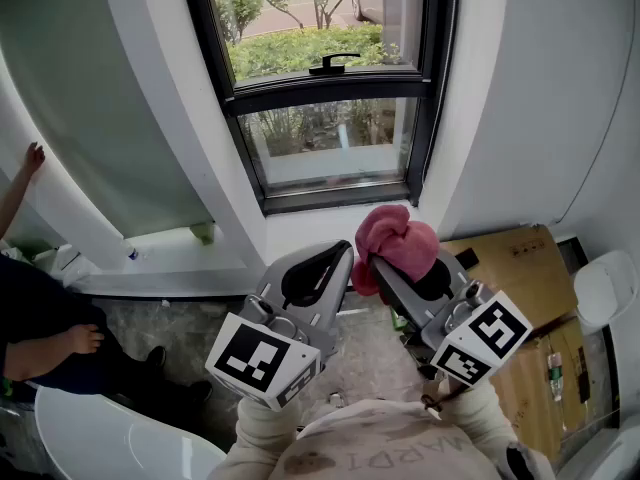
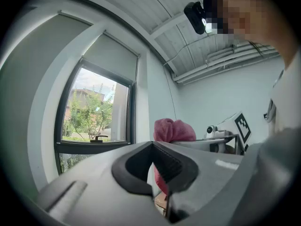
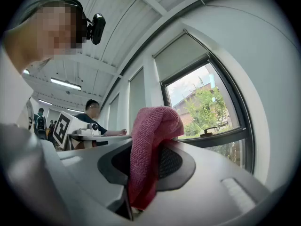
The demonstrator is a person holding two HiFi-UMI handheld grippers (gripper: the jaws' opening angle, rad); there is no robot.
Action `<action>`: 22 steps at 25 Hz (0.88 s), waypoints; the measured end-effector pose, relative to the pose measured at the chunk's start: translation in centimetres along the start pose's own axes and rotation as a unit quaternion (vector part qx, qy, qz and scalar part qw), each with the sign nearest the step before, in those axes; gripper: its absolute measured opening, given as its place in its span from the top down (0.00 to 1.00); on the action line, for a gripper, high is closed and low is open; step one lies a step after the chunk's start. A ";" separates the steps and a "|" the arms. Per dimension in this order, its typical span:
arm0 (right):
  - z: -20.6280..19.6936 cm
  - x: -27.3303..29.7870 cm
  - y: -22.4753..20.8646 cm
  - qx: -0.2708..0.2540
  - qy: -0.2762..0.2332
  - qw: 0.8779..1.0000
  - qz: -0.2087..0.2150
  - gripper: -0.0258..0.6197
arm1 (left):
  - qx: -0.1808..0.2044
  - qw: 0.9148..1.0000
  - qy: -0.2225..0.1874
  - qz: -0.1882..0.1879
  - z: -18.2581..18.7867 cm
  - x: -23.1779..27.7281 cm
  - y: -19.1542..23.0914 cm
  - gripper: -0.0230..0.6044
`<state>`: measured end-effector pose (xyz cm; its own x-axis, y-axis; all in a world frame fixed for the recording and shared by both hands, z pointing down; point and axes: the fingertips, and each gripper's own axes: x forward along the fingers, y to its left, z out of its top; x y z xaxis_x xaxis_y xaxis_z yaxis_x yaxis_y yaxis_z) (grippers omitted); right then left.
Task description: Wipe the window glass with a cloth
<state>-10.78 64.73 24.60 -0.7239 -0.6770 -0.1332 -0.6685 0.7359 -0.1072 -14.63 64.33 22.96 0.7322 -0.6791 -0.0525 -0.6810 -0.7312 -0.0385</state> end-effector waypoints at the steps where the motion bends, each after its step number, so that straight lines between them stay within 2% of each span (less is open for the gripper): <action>1: 0.0 -0.1 0.2 -0.001 0.000 1.000 0.001 0.79 | 0.000 1.000 0.000 0.000 0.0 -0.2 -0.1 0.96; 13: -0.3 0.6 1.2 -0.002 -0.001 1.000 -0.003 0.79 | 0.002 1.000 0.001 -0.002 -0.2 -1.2 0.6 0.96; 18: -0.2 2.5 1.2 0.012 -0.006 1.000 -0.002 0.78 | 0.015 1.000 0.001 -0.002 -0.1 -1.6 2.7 0.96; 22: 0.4 4.1 0.4 0.004 -0.010 1.000 -0.028 0.78 | 0.021 1.000 -0.010 -0.009 0.8 -2.1 4.9 0.96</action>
<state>-13.96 62.22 23.64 -0.6810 -0.7175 -0.1467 -0.7070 0.6963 -0.1234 -19.48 62.24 22.08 0.7439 -0.6645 -0.0708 -0.6682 -0.7394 -0.0818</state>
